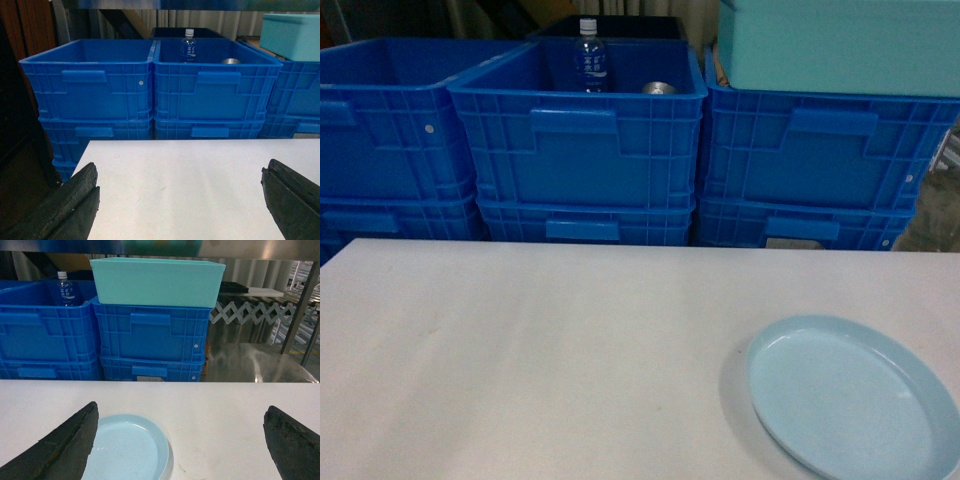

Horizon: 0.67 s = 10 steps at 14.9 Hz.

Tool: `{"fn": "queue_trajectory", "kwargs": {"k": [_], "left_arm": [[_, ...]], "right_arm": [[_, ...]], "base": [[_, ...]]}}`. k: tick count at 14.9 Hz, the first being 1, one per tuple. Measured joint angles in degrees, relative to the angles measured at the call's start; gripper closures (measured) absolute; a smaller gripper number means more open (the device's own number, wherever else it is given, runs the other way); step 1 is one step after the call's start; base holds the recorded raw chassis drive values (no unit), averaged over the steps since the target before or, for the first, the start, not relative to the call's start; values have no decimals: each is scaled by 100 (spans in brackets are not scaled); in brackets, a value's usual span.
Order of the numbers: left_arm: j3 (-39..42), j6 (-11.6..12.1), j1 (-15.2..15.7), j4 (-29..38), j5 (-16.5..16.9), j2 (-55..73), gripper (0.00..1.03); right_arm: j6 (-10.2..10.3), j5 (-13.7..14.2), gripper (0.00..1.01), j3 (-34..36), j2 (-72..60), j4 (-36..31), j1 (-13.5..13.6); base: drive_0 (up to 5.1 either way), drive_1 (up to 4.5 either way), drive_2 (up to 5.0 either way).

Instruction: Place blue tray on left shelf second layer neatly

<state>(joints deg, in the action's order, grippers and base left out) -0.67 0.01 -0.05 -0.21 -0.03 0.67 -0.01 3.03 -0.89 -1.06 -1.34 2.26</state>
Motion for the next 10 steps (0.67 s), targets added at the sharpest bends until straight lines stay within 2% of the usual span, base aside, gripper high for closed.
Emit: {"fn": "queue_trajectory", "kwargs": {"k": [10], "left_arm": [[0,0,0,0,0,0,5]], "right_arm": [[0,0,3,0,0,0,0]], "base": [[0,0,0]]}}
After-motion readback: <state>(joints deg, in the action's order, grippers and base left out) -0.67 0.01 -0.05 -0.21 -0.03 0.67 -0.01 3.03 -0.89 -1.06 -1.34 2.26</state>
